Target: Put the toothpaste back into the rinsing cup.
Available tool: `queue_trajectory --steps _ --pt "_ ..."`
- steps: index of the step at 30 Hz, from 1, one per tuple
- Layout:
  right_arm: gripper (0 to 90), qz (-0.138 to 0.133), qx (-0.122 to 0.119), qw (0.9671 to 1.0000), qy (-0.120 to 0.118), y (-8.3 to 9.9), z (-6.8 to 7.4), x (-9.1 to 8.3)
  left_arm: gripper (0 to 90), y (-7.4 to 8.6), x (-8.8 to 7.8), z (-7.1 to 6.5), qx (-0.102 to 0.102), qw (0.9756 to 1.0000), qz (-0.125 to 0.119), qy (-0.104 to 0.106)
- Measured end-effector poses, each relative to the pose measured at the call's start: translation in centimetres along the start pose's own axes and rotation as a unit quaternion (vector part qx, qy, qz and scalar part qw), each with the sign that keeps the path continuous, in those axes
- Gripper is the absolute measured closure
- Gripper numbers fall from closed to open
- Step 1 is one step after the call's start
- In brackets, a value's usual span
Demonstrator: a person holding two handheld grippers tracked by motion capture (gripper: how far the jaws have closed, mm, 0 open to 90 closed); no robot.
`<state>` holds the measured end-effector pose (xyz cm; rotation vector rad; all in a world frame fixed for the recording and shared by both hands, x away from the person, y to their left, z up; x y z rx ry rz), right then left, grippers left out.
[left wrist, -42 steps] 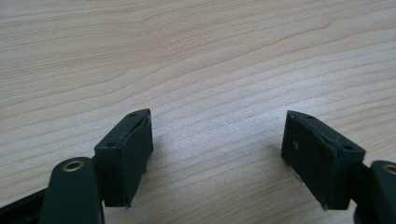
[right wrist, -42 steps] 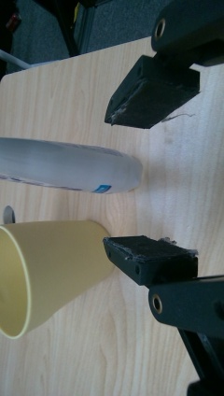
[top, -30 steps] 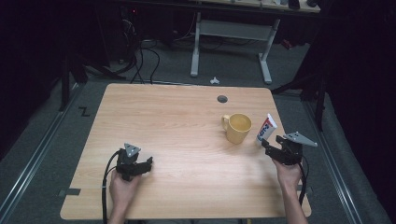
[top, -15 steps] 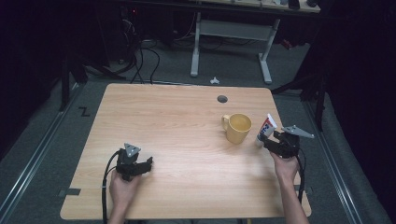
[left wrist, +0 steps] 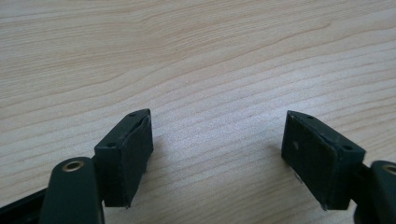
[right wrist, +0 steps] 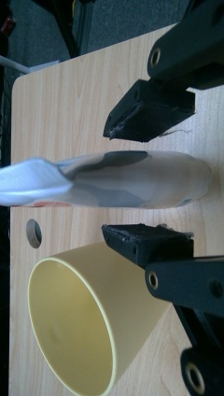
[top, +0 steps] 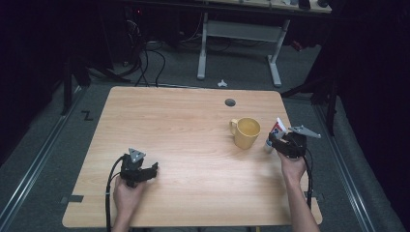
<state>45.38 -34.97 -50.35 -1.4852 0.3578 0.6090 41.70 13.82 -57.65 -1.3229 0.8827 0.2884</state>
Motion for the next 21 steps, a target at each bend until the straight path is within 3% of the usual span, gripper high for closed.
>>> queue_trajectory --steps 11,21 --pt "58.8 -0.001 0.002 1.0 0.004 0.1 -0.11 0.62 25.3 0.0 0.0 0.0 0.0 1.0 0.0 0.0" --pt "65.2 -0.001 -0.017 0.9998 0.006 0.0 -0.12 0.48 25.2 0.0 0.0 0.0 0.0 1.0 0.0 0.0"
Point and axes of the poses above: each handheld gripper's, and its own axes: x roughly forward along the jaws, y roughly out of its underside, z roughly to its left, the point moved 6 cm from there along x, roughly forward along the jaws, and after that the axes turned 2 degrees about z, right-handed, at the moved point
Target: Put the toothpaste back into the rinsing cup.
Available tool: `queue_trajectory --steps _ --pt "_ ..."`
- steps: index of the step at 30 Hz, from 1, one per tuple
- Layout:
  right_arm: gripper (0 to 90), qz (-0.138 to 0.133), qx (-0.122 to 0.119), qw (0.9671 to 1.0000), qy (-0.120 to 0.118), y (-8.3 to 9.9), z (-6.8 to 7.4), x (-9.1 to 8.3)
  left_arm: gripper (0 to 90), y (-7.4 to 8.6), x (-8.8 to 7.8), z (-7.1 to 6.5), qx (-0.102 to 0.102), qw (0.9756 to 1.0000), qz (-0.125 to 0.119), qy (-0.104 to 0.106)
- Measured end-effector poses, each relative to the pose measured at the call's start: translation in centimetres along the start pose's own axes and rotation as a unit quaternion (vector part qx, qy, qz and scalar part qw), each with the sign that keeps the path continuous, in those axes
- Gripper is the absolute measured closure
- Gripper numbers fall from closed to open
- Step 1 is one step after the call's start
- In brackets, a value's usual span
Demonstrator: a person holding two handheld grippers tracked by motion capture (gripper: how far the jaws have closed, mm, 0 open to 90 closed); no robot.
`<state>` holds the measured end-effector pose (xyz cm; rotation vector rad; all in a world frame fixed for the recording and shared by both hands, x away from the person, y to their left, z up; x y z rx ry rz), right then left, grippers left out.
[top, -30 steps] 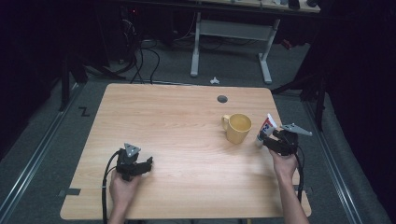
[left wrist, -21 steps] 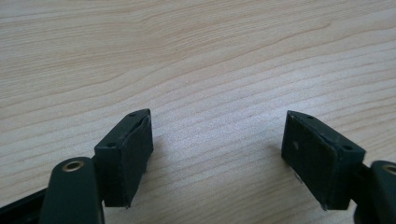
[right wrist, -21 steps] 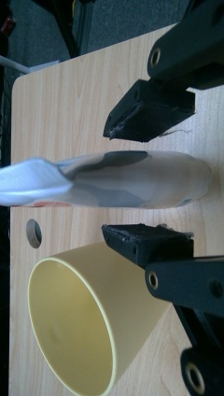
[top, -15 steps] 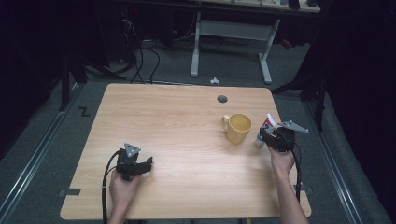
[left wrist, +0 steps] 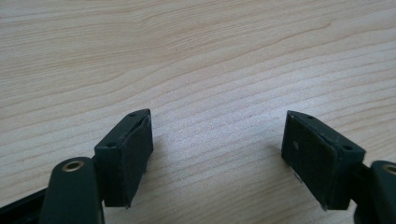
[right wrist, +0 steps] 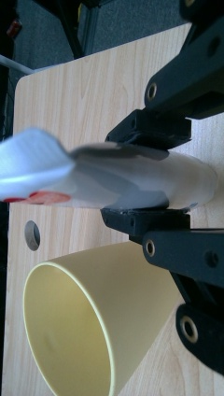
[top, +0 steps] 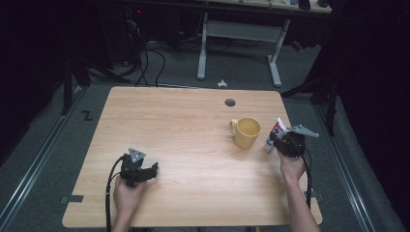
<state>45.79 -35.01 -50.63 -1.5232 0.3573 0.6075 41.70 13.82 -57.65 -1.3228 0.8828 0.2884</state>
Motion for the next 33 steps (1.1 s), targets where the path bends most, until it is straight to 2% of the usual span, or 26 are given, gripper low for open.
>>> queue_trajectory --steps 5,18,23,33 --pt "66.5 0.002 -0.001 1.0 -0.006 0.0 -0.1 -0.2 25.2 0.0 0.0 0.0 0.0 1.0 0.0 0.0" --pt "67.5 0.015 -0.005 0.9989 -0.044 0.1 0.3 -1.1 25.2 0.0 0.0 0.0 0.0 1.0 0.0 0.0" --pt "67.8 0.01 -0.017 0.9985 -0.05 0.0 0.6 -1.7 25.3 0.0 0.0 0.0 0.0 1.0 0.0 0.0" --pt "67.8 0.003 -0.019 0.9976 -0.066 -0.3 0.7 -3.1 25.2 0.0 0.0 0.0 0.0 1.0 0.0 0.0"
Point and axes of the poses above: each handheld gripper's, and its own axes: x roughly forward along the jaws, y roughly out of its underside, z roughly to its left, the point moved 6 cm from there along x, roughly forward along the jaws, and after that the axes turned 2 degrees about z, right-handed, at the moved point
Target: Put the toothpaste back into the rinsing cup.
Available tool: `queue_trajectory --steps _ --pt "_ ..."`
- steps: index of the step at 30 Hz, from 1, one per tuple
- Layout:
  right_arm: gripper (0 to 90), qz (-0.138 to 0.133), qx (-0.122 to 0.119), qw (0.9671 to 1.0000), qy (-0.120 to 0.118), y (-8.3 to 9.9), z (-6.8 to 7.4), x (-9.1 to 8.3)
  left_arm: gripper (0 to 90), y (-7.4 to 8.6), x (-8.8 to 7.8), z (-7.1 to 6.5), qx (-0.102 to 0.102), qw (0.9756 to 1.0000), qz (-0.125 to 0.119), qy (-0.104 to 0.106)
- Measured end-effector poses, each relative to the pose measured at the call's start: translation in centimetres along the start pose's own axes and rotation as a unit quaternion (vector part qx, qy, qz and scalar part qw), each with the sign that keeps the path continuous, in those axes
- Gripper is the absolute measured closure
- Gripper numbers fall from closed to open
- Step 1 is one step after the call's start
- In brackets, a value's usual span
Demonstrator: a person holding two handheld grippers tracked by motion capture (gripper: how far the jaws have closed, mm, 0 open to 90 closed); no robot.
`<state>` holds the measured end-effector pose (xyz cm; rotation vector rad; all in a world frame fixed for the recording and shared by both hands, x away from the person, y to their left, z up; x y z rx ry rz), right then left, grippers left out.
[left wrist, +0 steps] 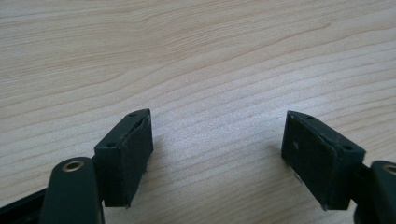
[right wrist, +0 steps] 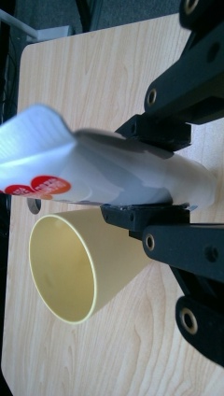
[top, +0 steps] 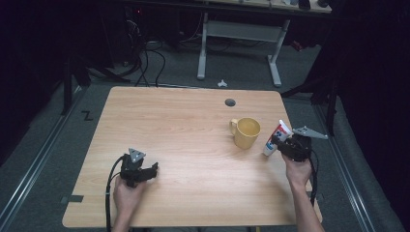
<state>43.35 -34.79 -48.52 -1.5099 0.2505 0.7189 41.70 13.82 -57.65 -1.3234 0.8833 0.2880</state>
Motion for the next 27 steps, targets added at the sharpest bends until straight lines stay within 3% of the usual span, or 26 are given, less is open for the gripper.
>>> queue_trajectory --steps 27 --pt "67.5 -0.021 -0.05 0.9985 -0.014 -2.6 2.2 -3.5 25.2 0.0 0.0 0.0 0.0 1.0 0.0 0.0"
Point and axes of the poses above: each handheld gripper's, and its own axes: x roughly forward along the jaws, y roughly out of its underside, z roughly to its left, the point moved 6 cm from there along x, roughly forward along the jaws, and after that the axes turned 2 degrees about z, right-handed, at the moved point
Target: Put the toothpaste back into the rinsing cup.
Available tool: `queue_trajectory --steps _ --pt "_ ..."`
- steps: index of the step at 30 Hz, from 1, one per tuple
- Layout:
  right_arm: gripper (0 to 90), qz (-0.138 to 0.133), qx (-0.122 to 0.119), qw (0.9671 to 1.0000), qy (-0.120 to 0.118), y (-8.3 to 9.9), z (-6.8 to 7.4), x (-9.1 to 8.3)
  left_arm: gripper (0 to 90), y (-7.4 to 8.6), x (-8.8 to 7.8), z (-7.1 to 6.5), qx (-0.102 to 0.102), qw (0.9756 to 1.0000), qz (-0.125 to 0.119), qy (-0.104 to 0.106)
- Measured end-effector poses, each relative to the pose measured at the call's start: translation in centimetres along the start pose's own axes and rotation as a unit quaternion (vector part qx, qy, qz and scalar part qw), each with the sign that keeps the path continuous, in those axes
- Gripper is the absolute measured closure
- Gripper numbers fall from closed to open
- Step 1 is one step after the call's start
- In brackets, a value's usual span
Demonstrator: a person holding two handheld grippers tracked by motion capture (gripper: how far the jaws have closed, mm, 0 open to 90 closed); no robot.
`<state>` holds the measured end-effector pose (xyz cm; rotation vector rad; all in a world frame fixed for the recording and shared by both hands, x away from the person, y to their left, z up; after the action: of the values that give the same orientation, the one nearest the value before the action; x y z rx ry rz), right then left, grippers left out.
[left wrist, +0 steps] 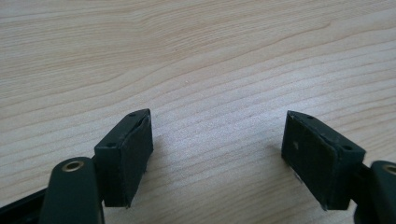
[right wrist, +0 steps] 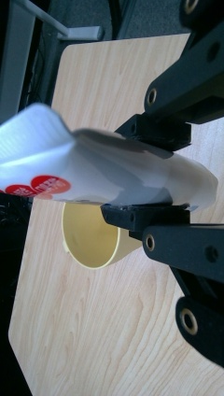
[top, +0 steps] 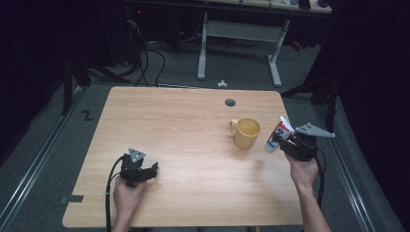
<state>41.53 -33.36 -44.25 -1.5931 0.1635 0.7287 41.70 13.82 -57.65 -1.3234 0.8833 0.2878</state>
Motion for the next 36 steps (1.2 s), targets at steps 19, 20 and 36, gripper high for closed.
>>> queue_trajectory --steps 19,20,36 --pt "67.6 -0.016 -0.012 0.9994 -0.029 -2.4 1.1 -0.8 25.2 0.0 0.0 0.0 0.0 1.0 0.0 0.0" --pt "67.5 -0.015 -0.013 0.9994 -0.029 -2.5 1.2 -0.8 25.2 0.0 0.0 0.0 0.0 1.0 0.0 0.0" --pt "67.6 -0.025 -0.028 0.9985 -0.041 -4.8 2.2 0.1 25.2 0.0 0.0 0.0 0.0 1.0 0.0 0.0"
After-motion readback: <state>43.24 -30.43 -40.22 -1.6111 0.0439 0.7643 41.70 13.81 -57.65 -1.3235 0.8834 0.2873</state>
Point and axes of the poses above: each handheld gripper's, and its own axes: x roughly forward along the jaws, y roughly out of its underside, z roughly to its left, the point moved 6 cm from there along x, roughly forward along the jaws, and after that the axes turned 2 degrees about z, right-handed, at the moved point
